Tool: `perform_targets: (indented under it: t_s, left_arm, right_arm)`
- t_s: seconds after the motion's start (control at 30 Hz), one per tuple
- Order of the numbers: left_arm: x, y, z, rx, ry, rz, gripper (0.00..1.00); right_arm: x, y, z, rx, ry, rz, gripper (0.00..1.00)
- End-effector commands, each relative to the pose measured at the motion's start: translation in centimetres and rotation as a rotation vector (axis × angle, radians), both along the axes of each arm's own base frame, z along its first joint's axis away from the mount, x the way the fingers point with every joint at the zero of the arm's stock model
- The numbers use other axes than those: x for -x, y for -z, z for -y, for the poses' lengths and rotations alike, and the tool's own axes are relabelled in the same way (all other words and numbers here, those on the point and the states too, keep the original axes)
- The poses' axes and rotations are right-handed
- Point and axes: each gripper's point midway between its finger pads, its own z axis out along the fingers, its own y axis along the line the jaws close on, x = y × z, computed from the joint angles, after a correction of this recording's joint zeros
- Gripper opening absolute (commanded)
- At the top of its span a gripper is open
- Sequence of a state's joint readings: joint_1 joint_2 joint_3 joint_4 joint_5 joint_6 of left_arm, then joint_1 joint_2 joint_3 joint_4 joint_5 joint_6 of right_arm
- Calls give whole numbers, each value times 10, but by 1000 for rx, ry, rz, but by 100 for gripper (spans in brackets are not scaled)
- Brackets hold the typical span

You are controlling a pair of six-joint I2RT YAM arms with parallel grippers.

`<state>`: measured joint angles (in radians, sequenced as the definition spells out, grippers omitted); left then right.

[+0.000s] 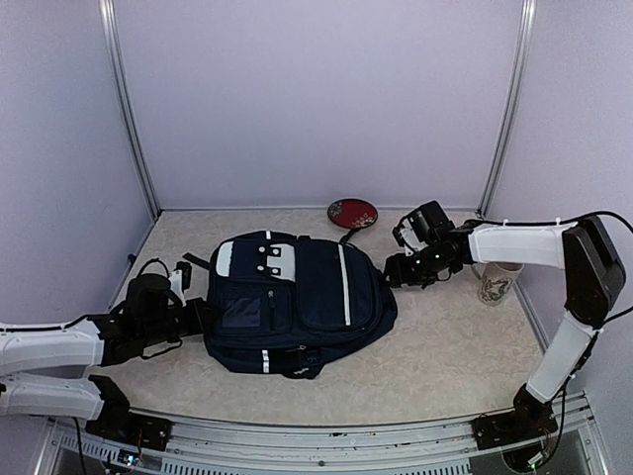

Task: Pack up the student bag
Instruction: Adjust the student bag at the center of the board, then grab the largest pocket of the student bag.

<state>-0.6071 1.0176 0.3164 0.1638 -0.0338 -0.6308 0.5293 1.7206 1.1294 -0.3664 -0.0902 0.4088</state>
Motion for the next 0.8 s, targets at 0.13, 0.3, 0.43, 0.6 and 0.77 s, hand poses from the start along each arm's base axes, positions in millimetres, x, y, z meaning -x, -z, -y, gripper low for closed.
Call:
perform_targets:
  t_s: [0.13, 0.3, 0.43, 0.6, 0.77]
  left_arm:
    - [45, 1, -5, 125, -108, -33, 0]
    - [49, -13, 16, 90, -127, 14, 0]
    - [38, -27, 38, 46, -115, 47, 0]
    - [27, -36, 56, 52, -84, 85, 0]
    - [5, -37, 65, 51, -63, 84, 0]
  right_arm:
    - [30, -73, 40, -56, 147, 114, 61]
    - [82, -90, -11, -230, 105, 162, 48]
    - [128, -70, -64, -203, 6, 90, 47]
    - [181, -44, -119, -232, -151, -29, 48]
    - [210, 6, -133, -142, -225, -136, 51]
